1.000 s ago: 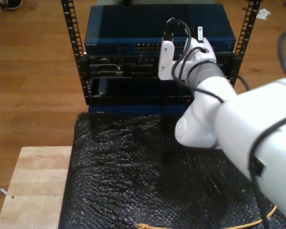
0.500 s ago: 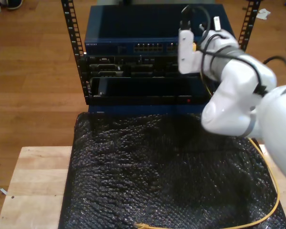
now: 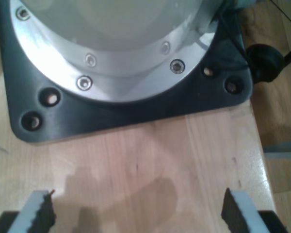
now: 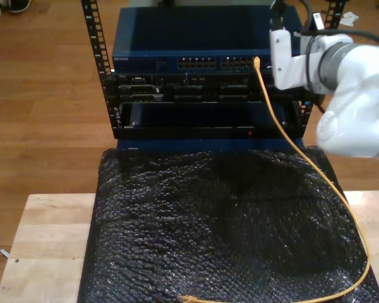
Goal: Grab the cable and plug it in
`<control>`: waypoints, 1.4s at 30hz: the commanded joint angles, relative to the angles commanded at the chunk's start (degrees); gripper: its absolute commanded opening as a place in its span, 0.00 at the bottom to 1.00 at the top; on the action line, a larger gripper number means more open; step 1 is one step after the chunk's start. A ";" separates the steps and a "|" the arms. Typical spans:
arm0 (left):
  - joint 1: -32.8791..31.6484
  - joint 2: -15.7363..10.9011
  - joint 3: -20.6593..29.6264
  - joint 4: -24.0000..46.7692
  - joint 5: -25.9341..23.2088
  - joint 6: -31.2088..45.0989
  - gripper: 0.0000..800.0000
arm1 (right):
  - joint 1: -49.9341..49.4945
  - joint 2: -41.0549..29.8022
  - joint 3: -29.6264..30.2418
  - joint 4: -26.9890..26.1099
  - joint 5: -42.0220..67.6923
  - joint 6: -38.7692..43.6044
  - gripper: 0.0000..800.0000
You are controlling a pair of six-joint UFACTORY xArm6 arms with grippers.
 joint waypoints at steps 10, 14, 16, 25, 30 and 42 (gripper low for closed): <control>0.00 0.00 0.00 0.00 0.00 0.00 1.00 | -6.59 -3.43 0.09 0.00 14.77 -10.46 0.98; 0.00 0.00 0.00 0.00 0.00 0.00 1.00 | -10.55 -5.19 0.18 0.00 20.31 -14.51 0.98; 0.00 0.00 0.00 0.00 0.00 0.00 1.00 | -12.75 -6.51 0.18 0.09 23.74 -16.79 0.98; 0.00 0.00 0.00 0.00 0.00 0.00 1.00 | -28.75 -11.43 -0.18 0.09 45.63 -24.53 0.98; 0.00 0.00 0.00 0.00 0.00 0.00 1.00 | -36.66 -13.45 0.18 0.09 52.22 -30.15 0.99; 0.00 0.00 0.00 0.00 0.00 0.00 1.00 | -56.09 -18.02 1.93 -0.18 71.47 -40.18 0.99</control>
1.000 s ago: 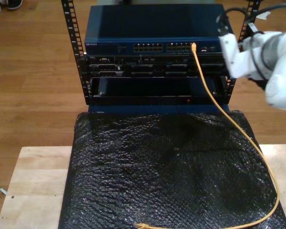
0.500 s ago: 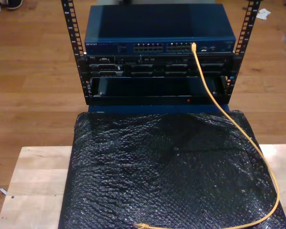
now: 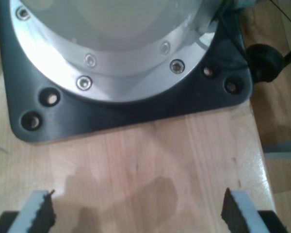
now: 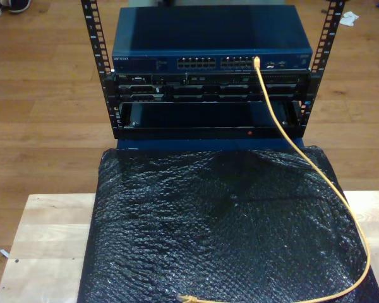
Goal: Grab the cable and plug it in
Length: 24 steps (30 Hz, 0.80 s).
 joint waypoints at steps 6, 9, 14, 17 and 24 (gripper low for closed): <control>0.00 0.00 0.00 0.00 0.00 0.00 1.00 | -8.88 -3.43 3.78 -0.18 5.27 -6.33 0.99; 0.00 0.00 0.00 0.00 0.00 0.00 1.00 | -12.31 -4.84 5.63 -0.62 6.07 -9.67 0.99; 0.00 0.00 0.00 0.00 0.00 0.00 1.00 | -17.49 -8.53 9.32 -2.55 7.47 -16.88 0.99; 0.00 0.00 0.00 0.00 0.00 0.00 1.00 | -20.92 -11.69 12.84 -3.34 7.56 -21.01 0.99; 0.00 0.00 0.00 0.00 0.00 0.00 1.00 | -28.13 -18.11 21.19 -3.96 7.47 -29.36 0.99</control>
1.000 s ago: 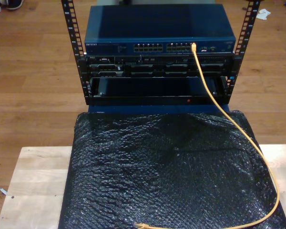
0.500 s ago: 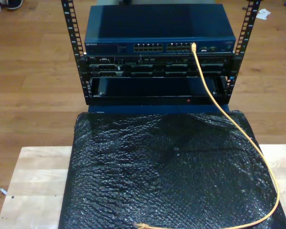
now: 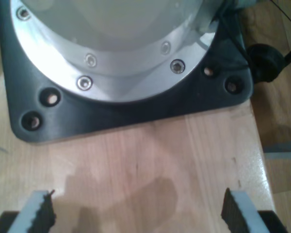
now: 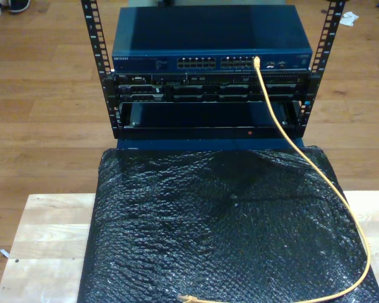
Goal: Grab the cable and plug it in
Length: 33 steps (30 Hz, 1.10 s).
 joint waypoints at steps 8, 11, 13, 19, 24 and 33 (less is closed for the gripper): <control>0.00 0.00 0.00 0.00 0.00 0.00 1.00 | -3.78 -3.34 7.38 -0.18 -0.53 -2.73 0.99; 0.00 0.00 0.00 0.00 0.00 0.00 1.00 | -3.78 -3.52 9.49 -0.26 -0.97 -2.81 0.99; 0.00 0.00 0.00 0.00 0.00 0.00 1.00 | -3.87 -3.87 10.81 -0.26 -1.49 -2.73 0.99; 0.00 0.00 0.00 0.00 0.00 0.00 1.00 | -4.84 -5.01 15.74 -0.35 -6.59 -2.73 0.99; 0.00 0.00 0.00 0.00 0.00 0.00 1.00 | -4.92 -4.84 19.34 -0.70 -12.04 -2.81 0.99; 0.00 0.00 0.00 0.00 0.00 0.00 1.00 | -4.92 -2.99 22.95 -1.14 -18.02 -4.48 0.99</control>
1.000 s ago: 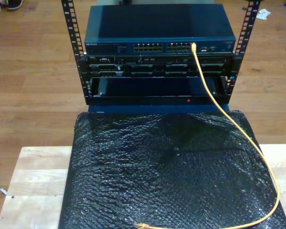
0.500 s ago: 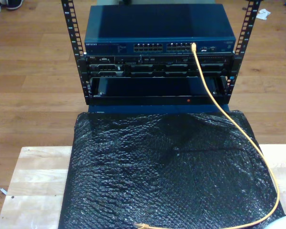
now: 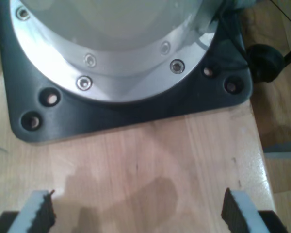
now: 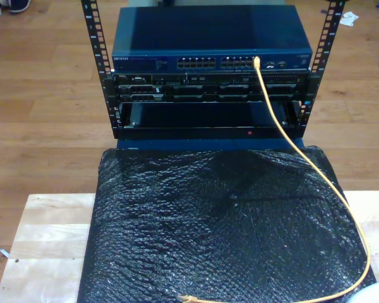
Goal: Grab the cable and plug it in
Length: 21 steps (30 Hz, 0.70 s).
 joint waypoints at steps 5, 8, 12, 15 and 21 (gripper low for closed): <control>0.00 0.00 0.00 0.00 0.00 0.00 1.00 | -0.09 2.55 1.32 0.00 -3.08 -2.81 0.99; 0.00 0.00 0.00 0.00 0.00 0.00 1.00 | -0.44 3.16 1.67 0.00 -3.25 -4.31 0.99; 0.00 0.00 0.00 0.00 0.00 0.00 1.00 | -2.20 5.01 1.58 0.09 -3.34 -7.82 0.99; 0.00 0.00 0.00 0.00 0.00 0.00 1.00 | -2.81 5.10 1.58 0.09 -3.34 -10.29 0.99; 0.00 0.00 0.00 0.00 0.00 0.00 1.00 | -2.90 5.01 1.58 0.26 -4.04 -10.20 0.99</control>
